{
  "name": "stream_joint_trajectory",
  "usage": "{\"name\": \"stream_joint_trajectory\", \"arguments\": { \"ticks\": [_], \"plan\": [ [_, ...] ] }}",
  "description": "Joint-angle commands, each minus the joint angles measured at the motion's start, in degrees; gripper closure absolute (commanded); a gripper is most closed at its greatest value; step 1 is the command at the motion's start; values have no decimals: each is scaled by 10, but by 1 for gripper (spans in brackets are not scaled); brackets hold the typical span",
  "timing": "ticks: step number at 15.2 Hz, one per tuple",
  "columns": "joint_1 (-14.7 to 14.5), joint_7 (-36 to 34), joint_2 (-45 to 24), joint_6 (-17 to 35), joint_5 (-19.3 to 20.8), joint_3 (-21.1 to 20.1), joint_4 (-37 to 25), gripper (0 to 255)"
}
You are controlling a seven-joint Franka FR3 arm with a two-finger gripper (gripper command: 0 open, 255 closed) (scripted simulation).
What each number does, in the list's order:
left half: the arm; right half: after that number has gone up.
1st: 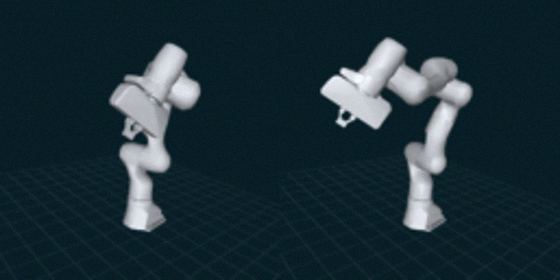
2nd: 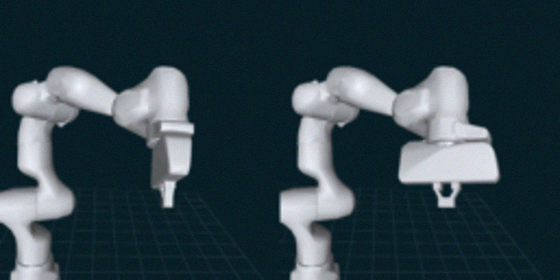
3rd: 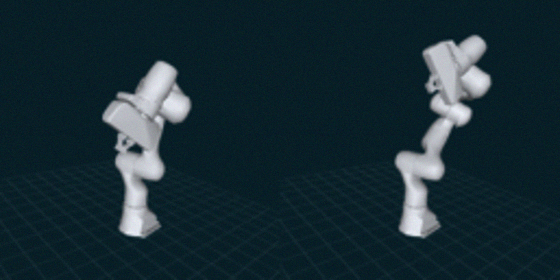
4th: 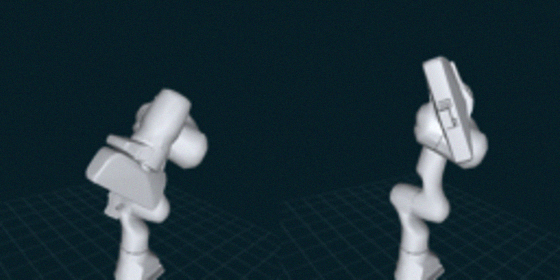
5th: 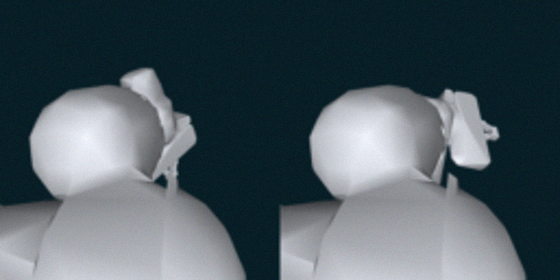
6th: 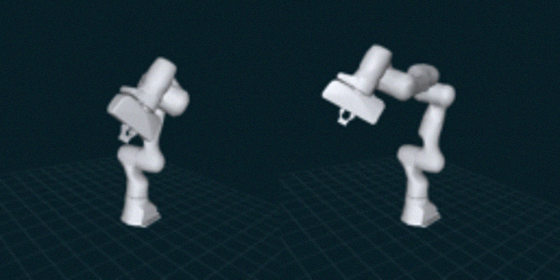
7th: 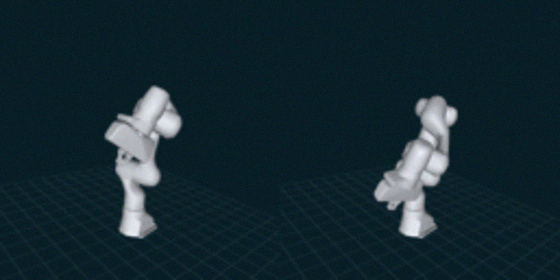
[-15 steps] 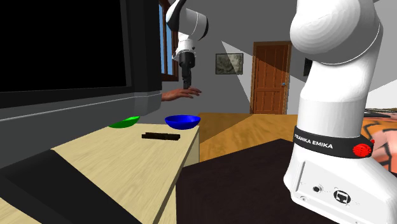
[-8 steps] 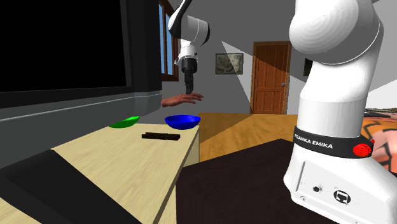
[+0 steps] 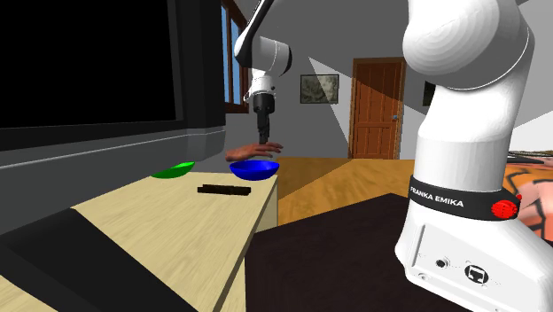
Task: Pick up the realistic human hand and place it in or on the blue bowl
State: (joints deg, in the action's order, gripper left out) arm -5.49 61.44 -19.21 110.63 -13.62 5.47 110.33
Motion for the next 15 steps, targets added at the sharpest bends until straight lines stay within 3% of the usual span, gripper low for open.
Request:
{"name": "stream_joint_trajectory", "arguments": {
  "ticks": [1, 11, 12, 15],
  "plan": [
    [0, 3, -8, 13, -2, -1, 4, 255],
    [0, 7, -22, 30, -5, -2, 9, 255],
    [0, 7, -21, 30, -5, -2, 9, 0],
    [0, 7, -21, 30, -5, -2, 9, 0]
  ]
}}
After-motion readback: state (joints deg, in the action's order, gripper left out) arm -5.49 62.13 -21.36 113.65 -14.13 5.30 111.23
